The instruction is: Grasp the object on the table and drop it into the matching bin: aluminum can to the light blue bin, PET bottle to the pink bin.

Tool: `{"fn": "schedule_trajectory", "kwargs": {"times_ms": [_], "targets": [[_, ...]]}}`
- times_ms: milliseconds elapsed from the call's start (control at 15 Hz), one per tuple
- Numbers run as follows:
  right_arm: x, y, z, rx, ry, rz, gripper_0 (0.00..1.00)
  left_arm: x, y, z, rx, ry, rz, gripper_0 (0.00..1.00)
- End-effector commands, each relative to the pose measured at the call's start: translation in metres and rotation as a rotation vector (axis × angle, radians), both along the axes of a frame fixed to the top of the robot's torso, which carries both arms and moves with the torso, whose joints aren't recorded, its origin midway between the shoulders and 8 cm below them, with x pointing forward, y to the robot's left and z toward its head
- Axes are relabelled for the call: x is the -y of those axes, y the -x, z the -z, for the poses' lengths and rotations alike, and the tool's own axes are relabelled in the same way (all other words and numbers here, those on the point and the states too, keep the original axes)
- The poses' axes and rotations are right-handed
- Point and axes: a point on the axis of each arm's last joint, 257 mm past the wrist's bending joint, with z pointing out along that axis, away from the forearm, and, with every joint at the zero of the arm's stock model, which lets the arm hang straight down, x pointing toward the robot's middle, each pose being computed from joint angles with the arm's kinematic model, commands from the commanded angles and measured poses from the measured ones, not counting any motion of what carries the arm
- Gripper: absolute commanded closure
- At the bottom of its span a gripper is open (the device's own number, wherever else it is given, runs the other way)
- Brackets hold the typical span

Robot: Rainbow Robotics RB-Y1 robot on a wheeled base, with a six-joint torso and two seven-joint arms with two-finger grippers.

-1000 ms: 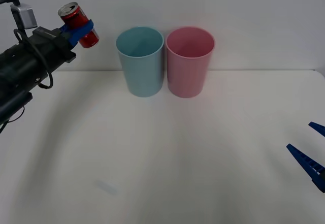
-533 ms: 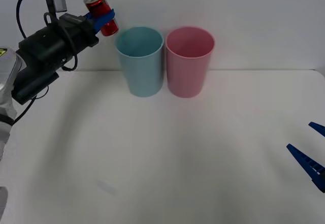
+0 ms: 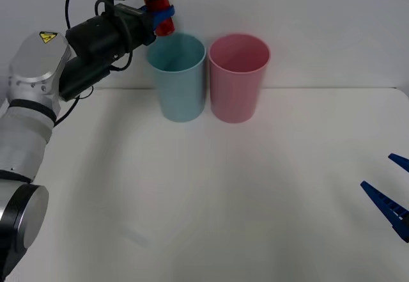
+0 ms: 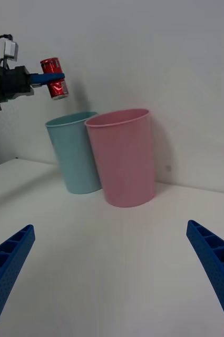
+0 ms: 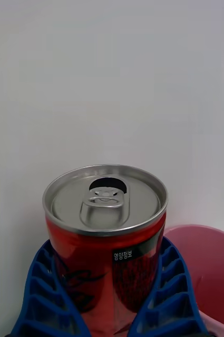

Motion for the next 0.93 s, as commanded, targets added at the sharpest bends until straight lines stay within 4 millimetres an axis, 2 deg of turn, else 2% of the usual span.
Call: {"fn": "schedule_trajectory", "kwargs": {"times_ms": [67, 267, 400, 533, 933], "targets": [[0.0, 0.0, 0.0, 0.0, 0.0, 0.0, 0.0, 0.0079, -0.0049, 0.0009, -0.001, -0.018, -0.004, 1.0], [0.0, 0.0, 0.0, 0.0, 0.0, 0.0, 0.0, 0.007, -0.0053, 0.0006, 0.003, -0.022, -0.008, 0.99], [0.0, 0.0, 0.0, 0.0, 0.0, 0.0, 0.0, 0.0067, -0.0055, 0.0005, 0.005, -0.024, -0.009, 0.85], [0.0, 0.0, 0.0, 0.0, 0.0, 0.0, 0.0, 0.0064, -0.0057, -0.0018, 0.01, -0.021, -0.01, 0.0], [0.0, 0.0, 0.0, 0.0, 0.0, 0.0, 0.0, 0.0026, -0.0049, -0.0022, 0.003, 0.013, -0.01, 0.0]]}}
